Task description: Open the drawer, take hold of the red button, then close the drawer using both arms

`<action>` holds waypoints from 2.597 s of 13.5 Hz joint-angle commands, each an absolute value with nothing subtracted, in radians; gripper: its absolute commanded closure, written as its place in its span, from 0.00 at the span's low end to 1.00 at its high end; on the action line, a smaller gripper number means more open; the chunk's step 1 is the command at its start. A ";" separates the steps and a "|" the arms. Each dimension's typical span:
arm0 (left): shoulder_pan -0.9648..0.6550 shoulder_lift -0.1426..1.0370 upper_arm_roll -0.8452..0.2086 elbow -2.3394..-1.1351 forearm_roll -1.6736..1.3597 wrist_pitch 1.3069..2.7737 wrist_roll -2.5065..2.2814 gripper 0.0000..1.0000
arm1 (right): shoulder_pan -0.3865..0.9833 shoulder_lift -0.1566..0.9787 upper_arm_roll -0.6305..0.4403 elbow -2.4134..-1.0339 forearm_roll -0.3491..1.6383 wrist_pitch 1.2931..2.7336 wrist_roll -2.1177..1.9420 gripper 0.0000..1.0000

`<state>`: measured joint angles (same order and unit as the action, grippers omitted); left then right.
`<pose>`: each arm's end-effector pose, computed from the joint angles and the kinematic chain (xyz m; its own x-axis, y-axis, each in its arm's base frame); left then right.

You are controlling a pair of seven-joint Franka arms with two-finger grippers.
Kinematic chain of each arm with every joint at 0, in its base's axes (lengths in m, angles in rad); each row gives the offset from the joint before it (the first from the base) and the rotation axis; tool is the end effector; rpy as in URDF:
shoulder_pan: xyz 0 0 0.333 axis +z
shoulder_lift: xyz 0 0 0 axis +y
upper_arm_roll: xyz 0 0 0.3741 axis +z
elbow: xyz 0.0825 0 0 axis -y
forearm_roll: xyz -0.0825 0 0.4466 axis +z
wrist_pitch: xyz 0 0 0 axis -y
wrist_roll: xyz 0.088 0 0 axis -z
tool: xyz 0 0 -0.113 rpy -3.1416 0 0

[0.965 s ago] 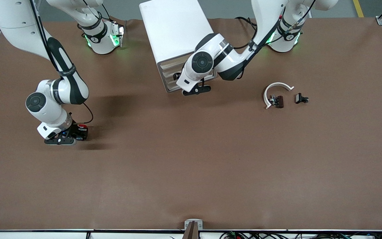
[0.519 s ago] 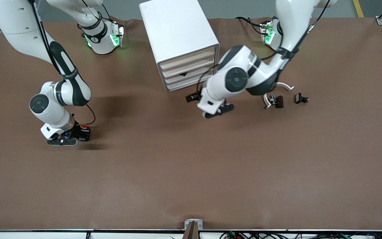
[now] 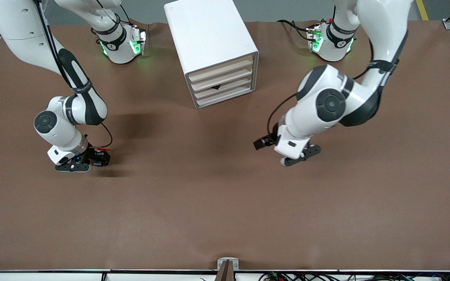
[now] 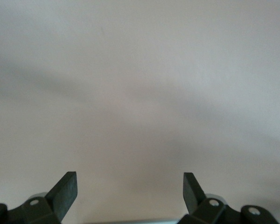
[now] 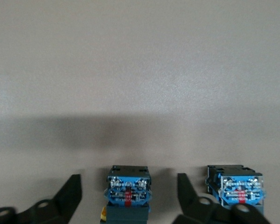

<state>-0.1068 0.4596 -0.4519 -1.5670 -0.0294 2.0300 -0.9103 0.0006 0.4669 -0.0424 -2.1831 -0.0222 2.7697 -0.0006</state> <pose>0.6709 -0.3626 0.4262 0.9119 0.3825 -0.1489 0.4045 -0.8992 0.1670 0.6260 -0.0255 0.1737 0.9928 -0.0134 0.1192 -0.0171 -0.9994 0.0296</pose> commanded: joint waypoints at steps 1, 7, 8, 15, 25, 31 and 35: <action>-0.057 0.419 -0.459 -1.569 0.075 2.014 -0.894 0.00 | -0.031 0.462 -0.021 -2.166 -0.009 2.766 -0.009 0.00; 0.060 0.407 -0.457 -1.441 0.161 1.899 -0.703 0.00 | -0.031 0.376 -0.021 -1.970 -0.011 2.365 -0.014 0.00; 0.083 0.403 -0.456 -1.440 0.161 1.895 -0.651 0.00 | -0.031 0.374 -0.021 -1.915 -0.011 2.282 -0.014 0.00; 0.259 0.232 -0.463 -1.443 0.138 1.662 -0.418 0.00 | -0.040 0.345 -0.032 -1.504 -0.026 1.676 -0.053 0.00; 0.048 -0.098 -0.170 -1.673 0.029 1.551 -0.230 0.00 | -0.132 0.334 -0.031 -1.207 -0.014 1.382 -0.149 0.00; -0.008 -0.147 -0.064 -1.704 -0.037 1.542 -0.216 0.00 | -0.135 0.186 -0.032 -1.305 0.095 1.430 -0.155 0.00; -0.009 -0.146 -0.066 -1.686 -0.032 1.545 -0.216 0.00 | -0.103 0.036 -0.025 -1.512 0.060 1.515 -0.155 0.00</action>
<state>0.0026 -0.1365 -0.0756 -1.6895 -0.0224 1.5417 -0.2302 -0.1073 0.1379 -0.0330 -1.3710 0.0735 1.4598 -0.1454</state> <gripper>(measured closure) 0.000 0.000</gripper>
